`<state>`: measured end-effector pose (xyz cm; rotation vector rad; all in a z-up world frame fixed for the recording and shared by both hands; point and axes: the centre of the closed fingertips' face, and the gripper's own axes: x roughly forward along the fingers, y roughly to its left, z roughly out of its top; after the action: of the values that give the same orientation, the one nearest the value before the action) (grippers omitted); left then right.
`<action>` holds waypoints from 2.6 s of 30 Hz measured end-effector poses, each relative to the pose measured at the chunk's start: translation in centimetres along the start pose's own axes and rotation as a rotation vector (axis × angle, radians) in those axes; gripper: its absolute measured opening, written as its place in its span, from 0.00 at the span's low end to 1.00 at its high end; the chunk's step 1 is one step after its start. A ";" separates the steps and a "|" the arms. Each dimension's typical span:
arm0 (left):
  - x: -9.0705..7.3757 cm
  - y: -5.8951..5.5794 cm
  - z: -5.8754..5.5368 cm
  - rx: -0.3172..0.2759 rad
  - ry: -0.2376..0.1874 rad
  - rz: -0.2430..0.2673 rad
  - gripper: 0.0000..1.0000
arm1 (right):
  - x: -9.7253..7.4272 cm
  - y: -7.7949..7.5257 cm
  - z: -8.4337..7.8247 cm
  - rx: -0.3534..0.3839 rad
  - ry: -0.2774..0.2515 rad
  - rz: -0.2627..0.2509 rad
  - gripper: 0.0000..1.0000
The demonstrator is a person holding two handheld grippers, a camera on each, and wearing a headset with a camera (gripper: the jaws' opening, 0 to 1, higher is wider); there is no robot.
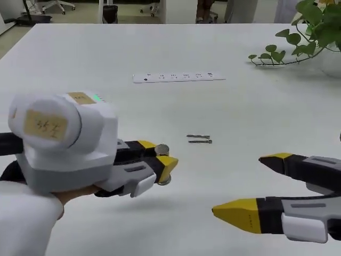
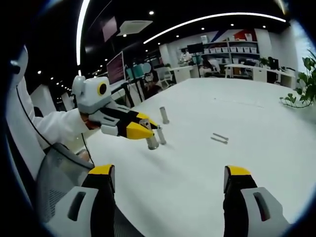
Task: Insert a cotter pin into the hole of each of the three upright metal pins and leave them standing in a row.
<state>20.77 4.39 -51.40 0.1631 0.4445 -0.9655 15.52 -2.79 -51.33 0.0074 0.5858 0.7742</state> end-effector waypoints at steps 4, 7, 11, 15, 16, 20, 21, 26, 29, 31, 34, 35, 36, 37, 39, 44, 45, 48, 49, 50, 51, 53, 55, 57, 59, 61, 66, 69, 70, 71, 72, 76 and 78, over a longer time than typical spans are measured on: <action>0.8 -0.3 -0.5 0.023 0.026 -0.007 0.10 | -0.1 0.1 0.0 0.001 -0.002 0.002 0.90; 1.4 -0.6 -0.8 0.020 0.034 -0.010 0.10 | -0.2 -0.2 0.2 0.007 -0.009 -0.003 0.91; 2.1 -1.4 -1.1 -0.056 0.014 -0.060 0.10 | -0.2 -0.1 0.1 0.003 -0.003 0.000 0.90; 2.5 -1.9 -2.0 0.017 0.055 -0.053 0.10 | -0.1 0.1 0.0 -0.005 0.005 0.011 0.90; 2.7 -2.1 -2.2 0.010 0.057 -0.056 0.10 | -0.1 0.2 -0.1 -0.004 0.009 0.013 0.90; 3.1 -2.3 -2.9 0.012 0.075 -0.057 0.10 | -0.1 0.2 -0.2 -0.002 0.015 0.014 0.90; 3.2 -2.3 -3.1 0.010 0.080 -0.055 0.10 | -0.1 0.2 -0.2 -0.002 0.016 0.014 0.90; 3.3 -1.9 -3.0 -0.006 0.067 -0.029 0.10 | -0.2 0.2 -0.2 0.004 0.015 0.012 0.90; 3.3 -1.9 -2.9 -0.012 0.061 -0.022 0.10 | -0.2 0.1 0.0 0.021 0.003 0.011 0.90; 3.4 -1.9 -2.9 -0.010 0.062 -0.021 0.10 | -0.2 0.1 0.0 0.021 0.001 0.010 0.90; 3.5 -1.9 -3.1 -0.005 0.067 -0.016 0.10 | -0.2 0.0 -0.1 0.022 0.002 0.008 0.90; 3.6 -2.0 -3.3 -0.005 0.071 -0.020 0.10 | -0.2 0.0 -0.1 0.021 0.005 0.007 0.90; 3.7 -2.1 -3.4 -0.005 0.076 -0.025 0.10 | -0.2 0.0 -0.2 0.020 0.007 0.006 0.90; 3.8 -2.2 -3.6 -0.003 0.080 -0.027 0.10 | -0.1 0.0 -0.2 0.019 0.008 0.005 0.90; 3.8 -2.3 -3.8 0.014 0.085 -0.025 0.10 | -0.1 0.1 -0.3 0.019 0.009 0.008 0.90; 4.0 -2.5 -3.9 0.016 0.083 -0.023 0.10 | 0.1 0.1 -0.5 0.027 0.015 0.011 0.90; 4.0 -2.5 -3.9 0.017 0.083 -0.024 0.10 | 0.1 0.2 -0.5 0.031 0.016 0.014 0.90; 4.0 -2.6 -3.8 -0.002 0.073 -0.032 0.10 | 0.2 0.3 -0.6 0.034 0.017 0.013 0.90; 4.0 -2.6 -3.8 0.002 0.074 -0.031 0.10 | 0.2 0.3 -0.6 0.031 0.020 0.013 0.90; 4.1 -2.6 -4.0 0.019 0.082 -0.027 0.10 | 0.2 0.3 -0.7 0.028 0.022 0.012 0.90; 4.1 -2.7 -4.0 0.024 0.084 -0.026 0.10 | 0.2 0.3 -0.7 0.026 0.023 0.014 0.90; 4.1 -2.7 -4.1 0.019 0.085 -0.027 0.10 | 0.2 0.4 -0.6 0.026 0.022 0.016 0.90; 4.2 -2.7 -4.3 0.023 0.086 -0.024 0.10 | 0.2 0.4 -0.6 0.022 0.024 0.017 0.90; 4.2 -2.7 -4.2 0.033 0.084 -0.024 0.10 | 0.2 0.4 -0.6 0.021 0.025 0.017 0.90; 4.3 -2.7 -4.2 0.034 0.086 -0.024 0.10 | 0.2 0.4 -0.5 0.021 0.024 0.017 0.90; 4.3 -2.7 -4.2 0.020 0.087 -0.020 0.10 | 0.2 0.5 -0.6 0.020 0.027 0.016 0.90; 4.2 -2.8 -4.3 0.010 0.083 -0.006 0.10 | 0.2 0.4 -0.9 0.021 0.036 0.016 0.90; 4.3 -2.8 -4.3 0.005 0.077 0.001 0.10 | 0.3 0.4 -0.9 0.015 0.042 0.011 0.89; 4.3 -2.8 -4.3 0.008 0.076 0.000 0.10 | 0.3 0.4 -0.9 0.013 0.042 0.010 0.89; 4.3 -2.7 -4.3 0.001 0.076 0.001 0.10 | 0.4 0.4 -0.8 0.012 0.041 0.011 0.89; 4.3 -2.8 -4.3 -0.005 0.077 0.001 0.11 | 0.3 0.4 -0.8 0.012 0.041 0.011 0.89; 4.3 -2.8 -4.5 -0.019 0.100 0.001 0.11 | 0.3 0.5 -0.7 0.002 0.043 0.014 0.89; 4.2 -2.8 -4.5 0.010 0.109 -0.006 0.10 | 0.3 0.5 -0.8 0.003 0.044 0.015 0.89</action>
<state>19.24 1.09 -57.11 0.2244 0.5406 -0.9676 14.98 -2.39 -52.02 -0.0025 0.6290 0.7895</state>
